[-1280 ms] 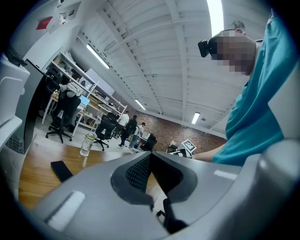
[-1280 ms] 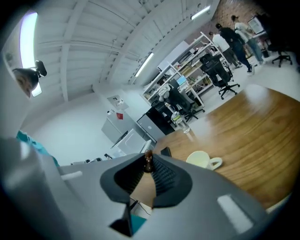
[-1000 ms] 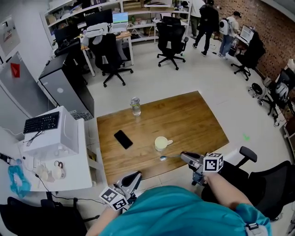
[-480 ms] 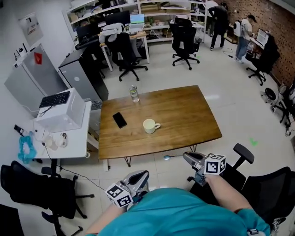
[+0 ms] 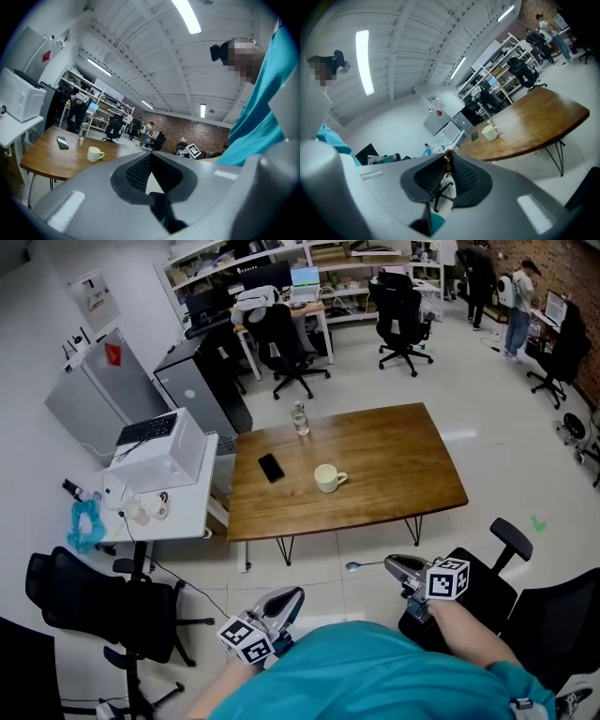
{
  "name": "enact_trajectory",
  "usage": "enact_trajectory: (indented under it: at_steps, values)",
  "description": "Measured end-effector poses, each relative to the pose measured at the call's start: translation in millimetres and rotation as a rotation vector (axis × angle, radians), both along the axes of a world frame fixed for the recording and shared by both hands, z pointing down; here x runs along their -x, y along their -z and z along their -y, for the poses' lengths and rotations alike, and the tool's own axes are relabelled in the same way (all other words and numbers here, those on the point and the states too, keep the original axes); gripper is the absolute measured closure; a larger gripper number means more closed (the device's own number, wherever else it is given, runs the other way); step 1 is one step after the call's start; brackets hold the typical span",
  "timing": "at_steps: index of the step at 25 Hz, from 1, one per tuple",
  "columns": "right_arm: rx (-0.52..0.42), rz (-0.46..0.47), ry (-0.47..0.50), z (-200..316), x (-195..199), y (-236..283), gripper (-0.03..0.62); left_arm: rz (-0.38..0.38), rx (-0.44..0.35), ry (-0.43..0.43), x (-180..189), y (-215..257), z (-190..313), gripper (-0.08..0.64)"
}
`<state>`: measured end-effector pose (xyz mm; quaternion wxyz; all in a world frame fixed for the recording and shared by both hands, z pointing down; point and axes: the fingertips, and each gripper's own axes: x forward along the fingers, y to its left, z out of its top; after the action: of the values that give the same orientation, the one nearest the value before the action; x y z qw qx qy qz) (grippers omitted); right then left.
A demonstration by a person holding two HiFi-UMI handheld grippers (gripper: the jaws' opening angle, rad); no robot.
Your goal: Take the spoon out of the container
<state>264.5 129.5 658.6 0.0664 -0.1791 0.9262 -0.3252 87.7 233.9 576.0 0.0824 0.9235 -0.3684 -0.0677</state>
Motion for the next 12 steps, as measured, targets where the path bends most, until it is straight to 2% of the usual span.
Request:
enact_trajectory:
  at_steps: [2,6,12]
  values:
    - [-0.009,-0.003,0.009,-16,21,3,0.546,-0.01,-0.014,0.008,22,2,-16,0.561]
    - [-0.035,-0.009,0.005,-45,84,10,0.546,-0.029,-0.037,0.016,93,-4,-47,0.561]
    - [-0.056,-0.042,-0.03,-72,164,17,0.546,-0.07,-0.045,-0.012,179,-10,-74,0.561]
